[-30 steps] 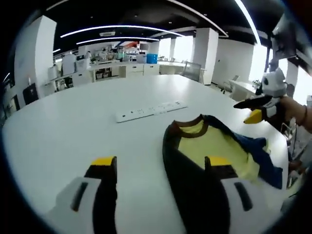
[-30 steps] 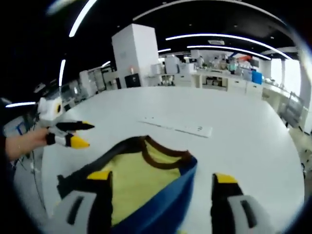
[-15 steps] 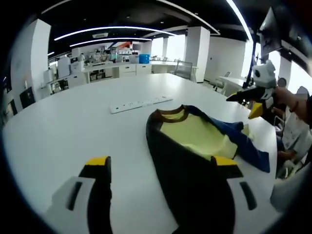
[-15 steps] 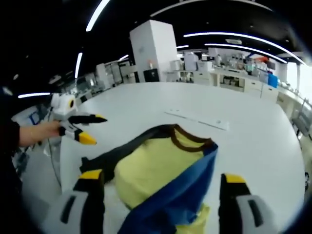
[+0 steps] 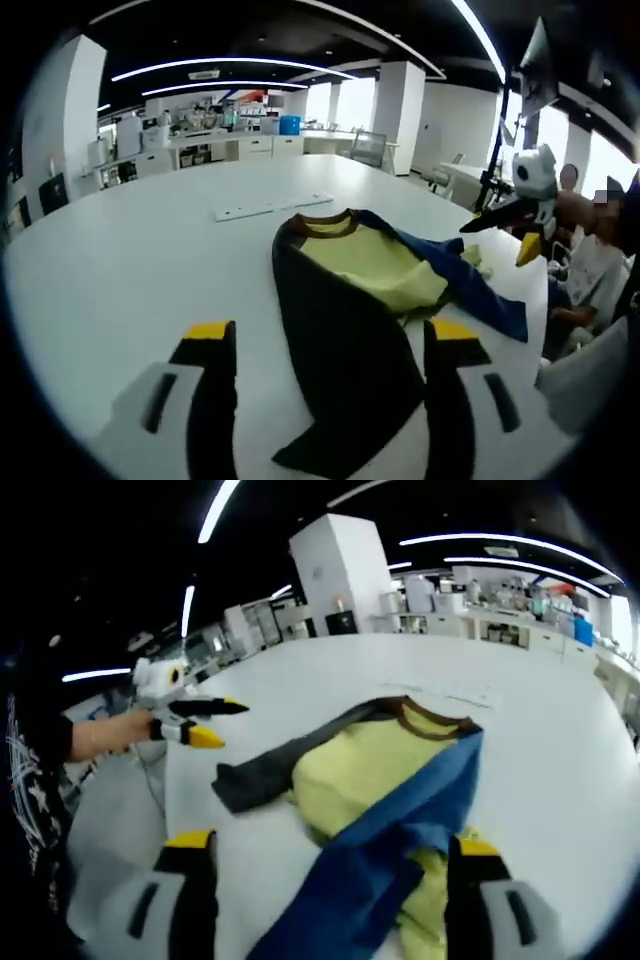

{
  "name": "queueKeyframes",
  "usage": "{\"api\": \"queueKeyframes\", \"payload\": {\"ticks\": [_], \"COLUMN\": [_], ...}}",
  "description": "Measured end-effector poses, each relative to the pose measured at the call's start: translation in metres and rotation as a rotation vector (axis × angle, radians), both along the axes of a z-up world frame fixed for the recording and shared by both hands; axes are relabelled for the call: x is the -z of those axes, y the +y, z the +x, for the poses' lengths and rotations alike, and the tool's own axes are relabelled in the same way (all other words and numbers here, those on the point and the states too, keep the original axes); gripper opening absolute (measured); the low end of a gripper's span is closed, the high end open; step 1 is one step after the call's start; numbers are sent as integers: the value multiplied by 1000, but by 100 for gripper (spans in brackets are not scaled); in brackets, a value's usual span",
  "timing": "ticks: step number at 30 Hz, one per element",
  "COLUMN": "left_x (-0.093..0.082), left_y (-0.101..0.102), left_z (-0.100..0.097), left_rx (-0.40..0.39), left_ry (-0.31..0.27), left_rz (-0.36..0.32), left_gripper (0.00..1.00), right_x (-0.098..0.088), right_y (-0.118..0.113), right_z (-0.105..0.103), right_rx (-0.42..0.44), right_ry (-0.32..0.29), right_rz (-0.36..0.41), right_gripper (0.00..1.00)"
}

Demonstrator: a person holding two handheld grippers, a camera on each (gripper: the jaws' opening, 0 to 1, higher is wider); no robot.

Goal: Fold the garment on the visible template until the final outline fits inside the template.

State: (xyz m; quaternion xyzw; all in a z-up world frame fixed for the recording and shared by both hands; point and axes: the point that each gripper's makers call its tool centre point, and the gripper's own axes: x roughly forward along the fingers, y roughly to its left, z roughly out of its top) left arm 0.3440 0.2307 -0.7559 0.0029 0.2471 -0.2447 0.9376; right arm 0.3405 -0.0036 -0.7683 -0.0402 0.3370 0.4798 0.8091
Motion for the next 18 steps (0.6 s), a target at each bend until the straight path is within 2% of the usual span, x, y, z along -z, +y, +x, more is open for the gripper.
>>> {"api": "queueKeyframes", "payload": {"ticks": [2, 6, 8, 12, 15, 17, 18], "left_x": [7, 18, 20, 21, 32, 40, 42], "left_y": [-4, -8, -10, -17, -19, -18, -18], "left_z": [-7, -19, -23, -33, -38, -41, -42], "left_rx": [14, 35, 43, 52, 73, 91, 103], "left_ry": [9, 30, 33, 24, 44, 44, 42], "left_rz": [-4, 9, -4, -2, 59, 88, 106], "left_gripper": [71, 69, 65, 60, 57, 54, 52], "right_x": [1, 2, 6, 13, 26, 33, 33], "right_y": [-2, -2, -5, -8, -10, -11, -10], "right_z": [-9, -29, -40, -56, -73, -82, -83], "right_rx": [-11, -32, -51, -78, -131, -161, -147], "right_ry": [7, 50, 55, 45, 41, 34, 40], "right_rz": [0, 55, 44, 24, -36, -73, -57], "right_gripper": [93, 88, 82, 79, 71, 70, 69]}}
